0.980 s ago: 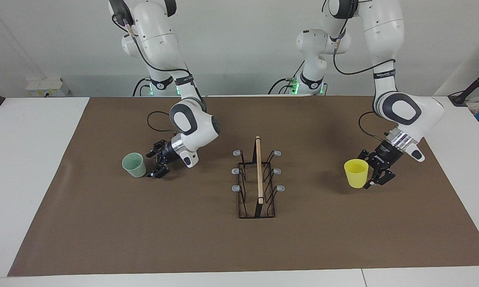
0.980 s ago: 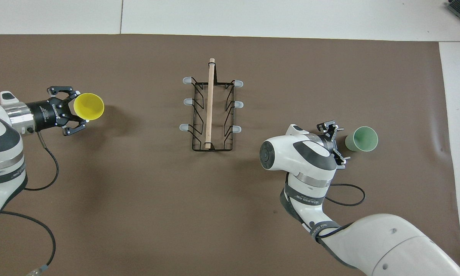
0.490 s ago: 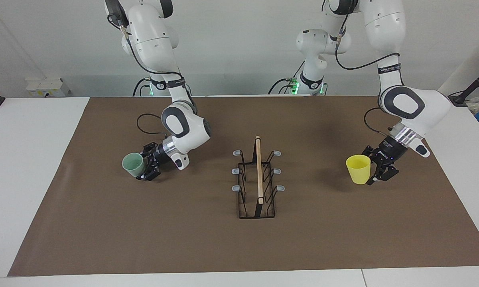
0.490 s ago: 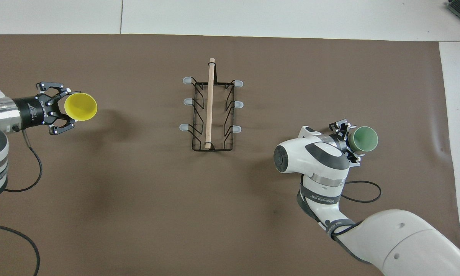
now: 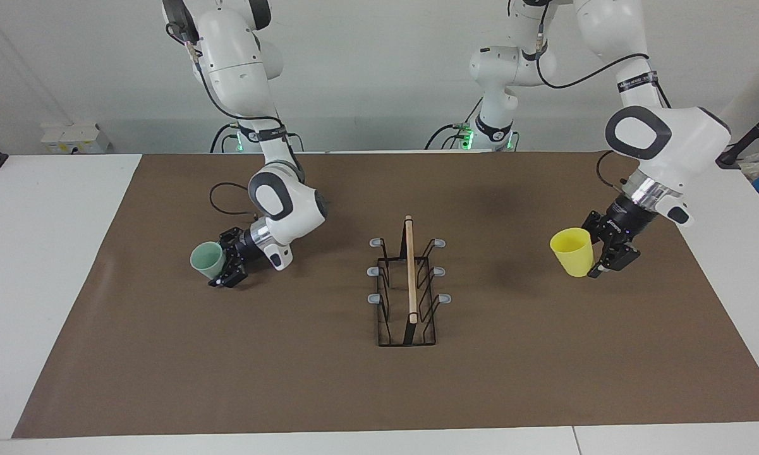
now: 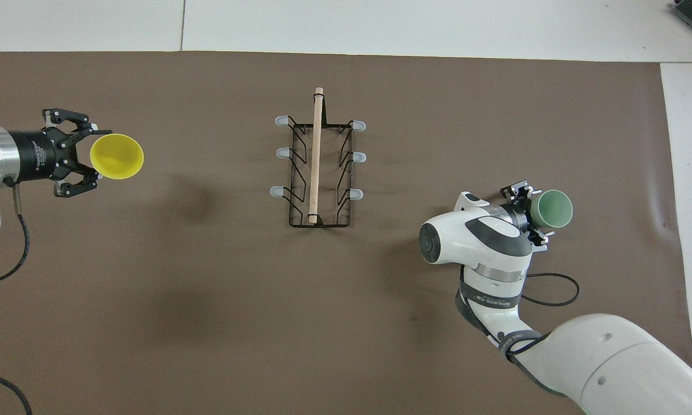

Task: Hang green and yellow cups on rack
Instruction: 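Carry the yellow cup toward the rack with the left gripper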

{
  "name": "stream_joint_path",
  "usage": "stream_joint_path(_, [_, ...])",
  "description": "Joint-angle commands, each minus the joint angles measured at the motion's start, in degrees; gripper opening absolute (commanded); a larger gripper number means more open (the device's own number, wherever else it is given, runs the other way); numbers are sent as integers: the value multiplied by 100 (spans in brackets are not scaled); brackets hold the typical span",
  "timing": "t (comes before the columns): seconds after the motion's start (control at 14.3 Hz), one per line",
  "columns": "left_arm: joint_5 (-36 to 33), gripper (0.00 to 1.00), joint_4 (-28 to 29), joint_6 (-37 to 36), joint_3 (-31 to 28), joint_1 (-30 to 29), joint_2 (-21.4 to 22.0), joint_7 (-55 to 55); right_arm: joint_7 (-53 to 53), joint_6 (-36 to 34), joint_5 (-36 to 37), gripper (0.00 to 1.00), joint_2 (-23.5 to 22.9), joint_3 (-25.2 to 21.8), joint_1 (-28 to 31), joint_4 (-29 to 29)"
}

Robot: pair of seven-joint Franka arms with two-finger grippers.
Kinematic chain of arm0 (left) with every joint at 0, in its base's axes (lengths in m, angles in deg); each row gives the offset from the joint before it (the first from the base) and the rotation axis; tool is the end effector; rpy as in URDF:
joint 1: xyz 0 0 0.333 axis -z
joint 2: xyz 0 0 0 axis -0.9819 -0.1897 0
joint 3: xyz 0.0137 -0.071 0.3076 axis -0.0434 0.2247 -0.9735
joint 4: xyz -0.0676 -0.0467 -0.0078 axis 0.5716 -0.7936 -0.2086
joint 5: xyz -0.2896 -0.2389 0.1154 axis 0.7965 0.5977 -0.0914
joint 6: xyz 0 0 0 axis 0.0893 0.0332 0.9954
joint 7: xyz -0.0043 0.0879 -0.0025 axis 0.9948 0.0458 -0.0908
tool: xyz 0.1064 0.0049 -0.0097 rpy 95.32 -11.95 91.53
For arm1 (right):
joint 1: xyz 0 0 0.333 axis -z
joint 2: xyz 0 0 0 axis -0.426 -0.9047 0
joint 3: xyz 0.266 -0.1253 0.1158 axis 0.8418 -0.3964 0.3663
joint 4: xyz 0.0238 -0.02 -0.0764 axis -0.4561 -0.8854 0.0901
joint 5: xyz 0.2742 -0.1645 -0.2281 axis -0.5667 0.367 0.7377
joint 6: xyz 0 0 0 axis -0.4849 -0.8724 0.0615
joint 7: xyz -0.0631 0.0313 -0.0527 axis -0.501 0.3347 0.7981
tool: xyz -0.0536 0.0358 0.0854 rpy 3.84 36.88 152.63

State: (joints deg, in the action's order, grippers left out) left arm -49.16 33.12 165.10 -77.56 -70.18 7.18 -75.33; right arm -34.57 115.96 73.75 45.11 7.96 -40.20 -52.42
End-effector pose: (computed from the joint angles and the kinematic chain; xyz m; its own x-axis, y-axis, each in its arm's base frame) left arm 0.6032 0.0160 0.4480 0.1868 0.9343 -0.3036 0.9391 -0.0790 0.3345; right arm 0.5331 0.0982 0.2100 -0.0801 0.4682 -0.8800 0.9732 0.2278 0.0326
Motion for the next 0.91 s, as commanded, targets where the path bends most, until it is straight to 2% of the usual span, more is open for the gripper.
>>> stream_joint_path(0.0, [-1092, 0, 87, 40, 406, 78, 323, -967, 114, 190, 225, 99, 108, 41, 119, -160])
stream_joint_path(0.07, [-1418, 0, 87, 75, 556, 78, 402, -1327, 114, 207, 234, 77, 108, 41, 119, -169])
stream_joint_path(0.14, [-1743, 0, 87, 93, 714, 78, 473, -1635, 114, 225, 243, 33, 108, 41, 119, -169])
stream_joint_path(0.21, [-2086, 0, 87, 93, 881, 78, 525, -1856, 114, 216, 243, 0, 108, 41, 119, -169])
stream_joint_path(0.56, [-3494, 0, -1, 84, 1672, 78, 517, -2402, 149, 76, 121, 0, 99, 41, 66, -38])
stream_joint_path(0.63, [-3843, 0, -1, 102, 1821, 78, 517, -2411, 132, -133, 33, 0, 99, 49, 57, 76])
stream_joint_path(0.84, [-5083, 0, -1, 110, 2226, 69, 526, -2542, -166, -267, -844, 0, 308, 49, 22, 331])
